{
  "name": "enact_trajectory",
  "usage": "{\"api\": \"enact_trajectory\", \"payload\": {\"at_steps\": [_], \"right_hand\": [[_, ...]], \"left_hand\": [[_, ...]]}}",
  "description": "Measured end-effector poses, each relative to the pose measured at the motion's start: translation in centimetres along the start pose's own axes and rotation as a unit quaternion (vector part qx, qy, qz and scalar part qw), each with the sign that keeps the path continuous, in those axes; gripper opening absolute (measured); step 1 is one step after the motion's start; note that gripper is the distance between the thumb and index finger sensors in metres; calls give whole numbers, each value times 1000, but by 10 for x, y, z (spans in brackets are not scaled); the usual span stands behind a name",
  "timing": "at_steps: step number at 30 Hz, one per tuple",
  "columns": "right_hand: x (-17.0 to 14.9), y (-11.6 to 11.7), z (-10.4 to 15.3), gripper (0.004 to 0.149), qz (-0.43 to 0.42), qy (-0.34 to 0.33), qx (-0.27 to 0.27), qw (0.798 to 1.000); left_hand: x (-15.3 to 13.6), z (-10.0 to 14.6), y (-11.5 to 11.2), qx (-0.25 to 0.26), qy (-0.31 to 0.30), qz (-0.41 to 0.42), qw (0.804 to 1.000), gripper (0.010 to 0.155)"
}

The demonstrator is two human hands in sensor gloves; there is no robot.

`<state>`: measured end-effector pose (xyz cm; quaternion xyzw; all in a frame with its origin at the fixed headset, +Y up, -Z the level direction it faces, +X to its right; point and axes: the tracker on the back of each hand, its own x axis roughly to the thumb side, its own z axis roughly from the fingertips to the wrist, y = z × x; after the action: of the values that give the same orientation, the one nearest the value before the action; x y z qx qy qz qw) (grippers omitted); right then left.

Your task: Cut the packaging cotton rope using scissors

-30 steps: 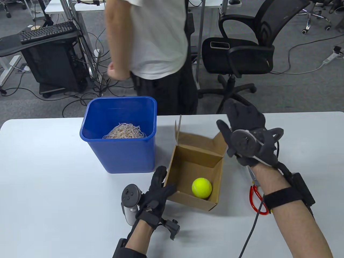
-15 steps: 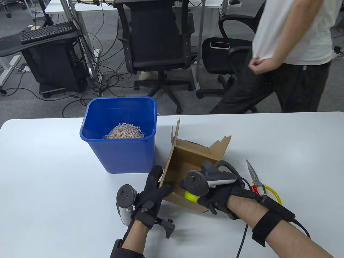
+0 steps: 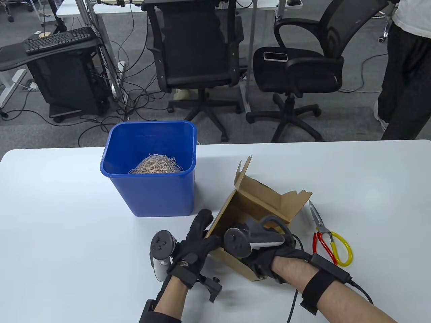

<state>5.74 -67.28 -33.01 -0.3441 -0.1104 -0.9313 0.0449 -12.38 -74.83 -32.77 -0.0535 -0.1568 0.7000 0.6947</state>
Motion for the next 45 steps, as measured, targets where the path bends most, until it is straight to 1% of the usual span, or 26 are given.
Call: {"api": "enact_trajectory", "payload": {"at_steps": [3, 6, 8, 10, 11, 13, 14, 16, 17, 19, 23, 25, 27, 29, 30, 32, 33, 34, 36, 37, 38, 40, 42, 43, 45], "right_hand": [[-5, -2, 3, 79, -9, 4, -24, 1000], [-12, -5, 8, 76, -41, -7, -69, 997], [-17, -9, 14, 75, -66, -16, -117, 991], [-24, -18, 24, 75, -114, -25, -178, 977], [-26, -21, 27, 75, -129, -24, -191, 973], [-35, -32, 40, 75, -186, -22, -247, 951], [-39, -35, 44, 75, -203, -19, -263, 943], [-53, -45, 60, 76, -255, -4, -307, 917], [-59, -47, 65, 77, -267, 7, -318, 909], [-80, -50, 79, 80, -308, 42, -342, 887], [-121, -40, 105, 87, -368, 114, -382, 840], [-151, -26, 123, 90, -358, 183, -414, 817], [-172, -13, 135, 92, -324, 237, -425, 811], [-196, 4, 149, 94, -286, 293, -419, 810], [-207, 15, 156, 93, -276, 322, -401, 812], [-223, 31, 166, 91, -258, 375, -376, 807], [-231, 40, 172, 89, -250, 415, -354, 800], [-236, 46, 175, 89, -249, 438, -336, 796], [-246, 58, 179, 87, -249, 473, -290, 794], [-250, 64, 180, 86, -246, 498, -257, 791], [-253, 67, 180, 86, -240, 513, -235, 790], [-260, 76, 177, 85, -229, 546, -161, 789], [-263, 82, 175, 85, -221, 558, -119, 791], [-265, 85, 174, 84, -217, 570, -97, 787], [-267, 92, 172, 84, -219, 573, -62, 787]], "left_hand": [[3, 0, 0, -1, -6, -14, 1000, 97], [6, 0, 0, 0, -10, -41, 999, 96], [6, 1, 0, 8, -6, -38, 999, 96], [3, 1, 1, 17, 2, -24, 1000, 96], [2, 1, 2, 20, 4, -19, 1000, 96], [-1, 2, 5, 34, 11, -10, 999, 95], [-1, 2, 6, 37, 12, -13, 999, 95], [-2, 3, 9, 52, 15, -30, 998, 94], [-3, 4, 10, 55, 15, -30, 998, 94], [-3, 4, 11, 58, 15, -13, 998, 94], [-2, 5, 12, 63, 14, 19, 998, 93], [-2, 5, 13, 64, 14, 24, 998, 93], [-2, 5, 14, 65, 14, 25, 997, 93], [-2, 5, 14, 67, 16, 27, 997, 93], [-1, 5, 13, 67, 16, 29, 997, 93], [-1, 5, 13, 66, 17, 33, 997, 93], [-1, 5, 13, 66, 17, 34, 997, 93], [-1, 5, 13, 65, 18, 34, 997, 93], [-1, 5, 12, 66, 19, 33, 997, 93], [-1, 6, 12, 65, 20, 33, 997, 93], [-2, 6, 12, 65, 20, 32, 997, 93], [-2, 6, 12, 64, 22, 32, 997, 92], [-2, 6, 12, 65, 22, 32, 997, 92], [-2, 6, 12, 65, 23, 33, 997, 93], [-2, 6, 13, 66, 23, 34, 997, 92]]}}
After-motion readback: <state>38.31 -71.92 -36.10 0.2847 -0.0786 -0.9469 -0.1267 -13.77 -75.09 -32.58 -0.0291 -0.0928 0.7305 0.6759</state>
